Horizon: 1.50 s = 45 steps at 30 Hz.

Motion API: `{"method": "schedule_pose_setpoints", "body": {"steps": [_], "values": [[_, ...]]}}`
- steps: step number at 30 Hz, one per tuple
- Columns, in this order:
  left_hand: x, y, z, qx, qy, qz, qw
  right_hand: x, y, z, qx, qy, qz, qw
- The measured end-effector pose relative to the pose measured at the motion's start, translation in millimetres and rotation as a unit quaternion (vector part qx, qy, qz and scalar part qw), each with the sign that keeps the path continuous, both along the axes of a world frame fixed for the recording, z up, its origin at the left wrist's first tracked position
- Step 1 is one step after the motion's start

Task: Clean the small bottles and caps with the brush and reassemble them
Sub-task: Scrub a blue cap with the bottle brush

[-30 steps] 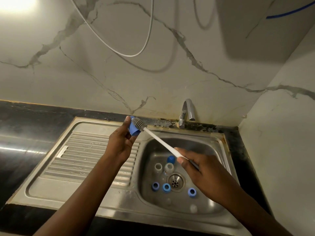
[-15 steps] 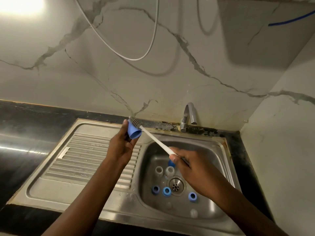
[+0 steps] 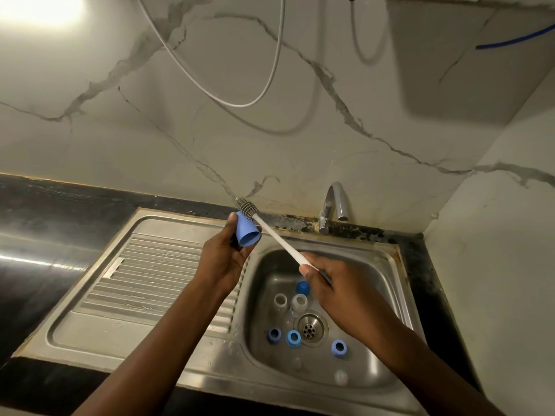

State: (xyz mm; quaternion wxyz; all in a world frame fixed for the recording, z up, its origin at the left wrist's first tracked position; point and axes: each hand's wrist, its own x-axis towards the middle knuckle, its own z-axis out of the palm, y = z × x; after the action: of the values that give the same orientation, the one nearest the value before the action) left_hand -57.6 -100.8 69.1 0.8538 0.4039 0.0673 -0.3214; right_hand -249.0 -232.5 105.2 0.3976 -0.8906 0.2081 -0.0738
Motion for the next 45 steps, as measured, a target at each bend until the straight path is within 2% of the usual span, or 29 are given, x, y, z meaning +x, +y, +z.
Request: {"method": "schedule_pose_setpoints", "body": {"steps": [8, 13, 17, 22, 28, 37, 45], "values": [[31, 15, 4, -0.024, 0.012, 0.064, 0.998, -23, 5, -5, -0.007, 0.02, 0.038, 0.999], [7, 3, 2, 0.005, 0.016, 0.034, 0.999, -19, 2, -5, -0.024, 0.024, 0.017, 0.999], [-9, -9, 8, -0.024, 0.029, 0.003, 0.999, -3, -2, -3, -0.041, 0.002, -0.016, 0.999], [4, -8, 6, -0.036, 0.056, 0.019, 0.998, -2, -3, -1, -0.106, 0.005, -0.014, 0.994], [-4, -12, -5, 0.104, -0.005, -0.024, 0.994, 0, 0, -2, -0.151, 0.008, -0.016, 0.988], [21, 5, -5, 0.067, 0.015, 0.055, 0.996, -21, 3, -12, -0.101, 0.032, 0.027, 0.994], [12, 3, -14, 0.031, -0.007, 0.023, 0.999, -14, 4, -11, -0.1, 0.024, 0.007, 0.995]]}}
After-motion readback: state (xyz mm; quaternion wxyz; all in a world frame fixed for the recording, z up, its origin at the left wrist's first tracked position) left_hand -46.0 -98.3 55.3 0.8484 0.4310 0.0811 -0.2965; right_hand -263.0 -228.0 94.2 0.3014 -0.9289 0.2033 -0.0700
